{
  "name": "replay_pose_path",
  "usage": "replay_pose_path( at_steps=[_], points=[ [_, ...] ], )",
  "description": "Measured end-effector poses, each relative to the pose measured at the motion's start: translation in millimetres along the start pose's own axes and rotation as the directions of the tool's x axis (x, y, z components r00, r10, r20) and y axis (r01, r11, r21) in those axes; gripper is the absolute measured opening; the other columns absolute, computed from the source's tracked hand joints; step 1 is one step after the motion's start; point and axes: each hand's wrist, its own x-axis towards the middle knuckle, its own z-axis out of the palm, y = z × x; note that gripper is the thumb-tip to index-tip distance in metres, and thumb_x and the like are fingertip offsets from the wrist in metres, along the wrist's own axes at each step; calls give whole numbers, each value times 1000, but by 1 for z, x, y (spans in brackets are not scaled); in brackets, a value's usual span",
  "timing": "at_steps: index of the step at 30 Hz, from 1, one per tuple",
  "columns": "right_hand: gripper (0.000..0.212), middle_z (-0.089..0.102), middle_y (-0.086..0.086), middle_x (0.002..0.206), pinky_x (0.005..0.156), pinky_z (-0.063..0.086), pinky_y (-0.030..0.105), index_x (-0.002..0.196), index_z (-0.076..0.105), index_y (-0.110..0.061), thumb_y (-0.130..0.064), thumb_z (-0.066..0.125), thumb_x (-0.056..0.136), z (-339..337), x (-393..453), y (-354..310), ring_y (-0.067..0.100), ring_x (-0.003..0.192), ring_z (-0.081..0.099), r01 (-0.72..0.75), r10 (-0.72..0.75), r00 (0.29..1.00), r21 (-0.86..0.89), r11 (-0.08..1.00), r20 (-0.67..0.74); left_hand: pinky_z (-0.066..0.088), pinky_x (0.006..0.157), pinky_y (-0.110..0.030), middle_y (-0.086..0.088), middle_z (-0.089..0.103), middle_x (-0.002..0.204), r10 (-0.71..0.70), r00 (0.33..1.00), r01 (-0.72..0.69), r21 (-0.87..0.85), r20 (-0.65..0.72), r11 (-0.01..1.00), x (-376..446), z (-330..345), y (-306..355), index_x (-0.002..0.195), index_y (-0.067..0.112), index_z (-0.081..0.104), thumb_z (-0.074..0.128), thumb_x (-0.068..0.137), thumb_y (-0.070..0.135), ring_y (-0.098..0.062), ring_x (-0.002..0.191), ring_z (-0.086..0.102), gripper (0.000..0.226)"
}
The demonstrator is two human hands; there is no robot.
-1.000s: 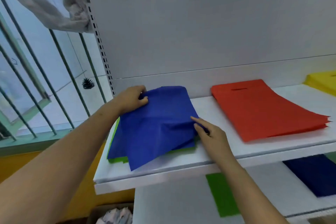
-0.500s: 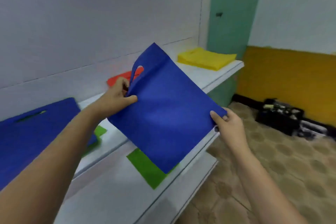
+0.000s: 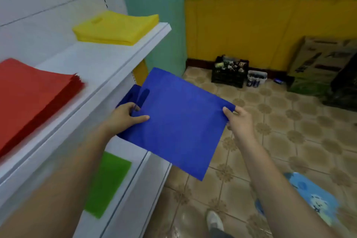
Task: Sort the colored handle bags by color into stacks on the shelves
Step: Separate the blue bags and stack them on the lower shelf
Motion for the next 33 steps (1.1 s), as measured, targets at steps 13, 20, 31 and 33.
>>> replay_pose_path(
  at_steps=[13,20,31,33],
  points=[
    [15,56,-9,63,40,34,10,106,69,-9,-16,58,96,61,194,33,-4,38,47,-174,191,973,-133,976,131,54,90,-46,-5,69,116,-321,925,357,-177,205,917,164,55,-64,115,16,62,72,76,59,-24,105,66,60],
    [19,60,-7,70,47,40,16,107,68,-8,-19,58,97,145,275,66,-2,47,53,-196,229,960,-194,961,162,58,85,-32,-4,68,120,-441,851,523,-539,286,660,236,53,-126,118,13,64,72,86,14,-23,114,63,33],
    [26,63,18,75,61,53,37,100,65,-1,-21,49,100,279,388,144,19,51,58,30,180,901,-468,883,396,38,37,-14,-1,64,79,-703,697,582,-462,-140,669,333,82,-223,103,9,64,74,86,31,-7,56,61,29],
    [18,66,20,83,65,55,40,99,64,-7,-17,49,100,298,402,153,17,51,58,57,187,882,-491,869,433,43,39,-14,-5,64,80,-750,649,600,-520,-128,608,351,80,-235,105,5,62,72,89,19,-5,50,63,23]
  ],
)
